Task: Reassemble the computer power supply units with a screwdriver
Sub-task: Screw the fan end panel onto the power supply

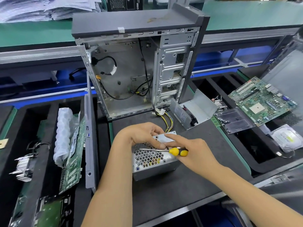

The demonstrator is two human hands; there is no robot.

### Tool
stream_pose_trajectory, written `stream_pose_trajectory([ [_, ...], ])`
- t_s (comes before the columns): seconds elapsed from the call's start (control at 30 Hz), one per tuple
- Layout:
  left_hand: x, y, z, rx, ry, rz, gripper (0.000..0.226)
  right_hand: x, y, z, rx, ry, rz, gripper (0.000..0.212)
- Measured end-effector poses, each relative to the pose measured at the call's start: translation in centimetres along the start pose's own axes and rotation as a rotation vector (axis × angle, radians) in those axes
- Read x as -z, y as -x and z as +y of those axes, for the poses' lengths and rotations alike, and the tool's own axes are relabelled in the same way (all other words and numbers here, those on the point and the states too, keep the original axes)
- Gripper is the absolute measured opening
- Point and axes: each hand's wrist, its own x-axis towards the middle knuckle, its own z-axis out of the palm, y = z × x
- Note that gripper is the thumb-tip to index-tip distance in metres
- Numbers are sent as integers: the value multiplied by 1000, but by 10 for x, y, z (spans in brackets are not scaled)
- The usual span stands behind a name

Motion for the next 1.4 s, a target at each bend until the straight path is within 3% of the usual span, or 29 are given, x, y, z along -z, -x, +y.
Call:
stream_pose_trajectory([
  [0.1,0,-3,-2,8,-13,8,32,11,-10,-6,-74,-20,-67,53],
  [0.27,4,-5,-2,9,-21,32,34,61,-28,-22,-140,153,-232,12],
  [0.4,4,-7,-2,48,-16,-7,36,106,-34,-38,-131,404,-431,24],
  [0.53,4,-6,-1,65,7,-17,37,120,-37,-56,-140,552,-543,22],
  [0.73,5,-7,-4,56,15,-40,35,113,-45,-66,-116,712,-560,22],
  [1.17,3,-6,-3,66,30,-50,36,103,-53,-78,-106,762,-622,27],
  [1.4,1,-2,3,51,23,-42,22,92,-72,-101,-60,888,-611,18],
])
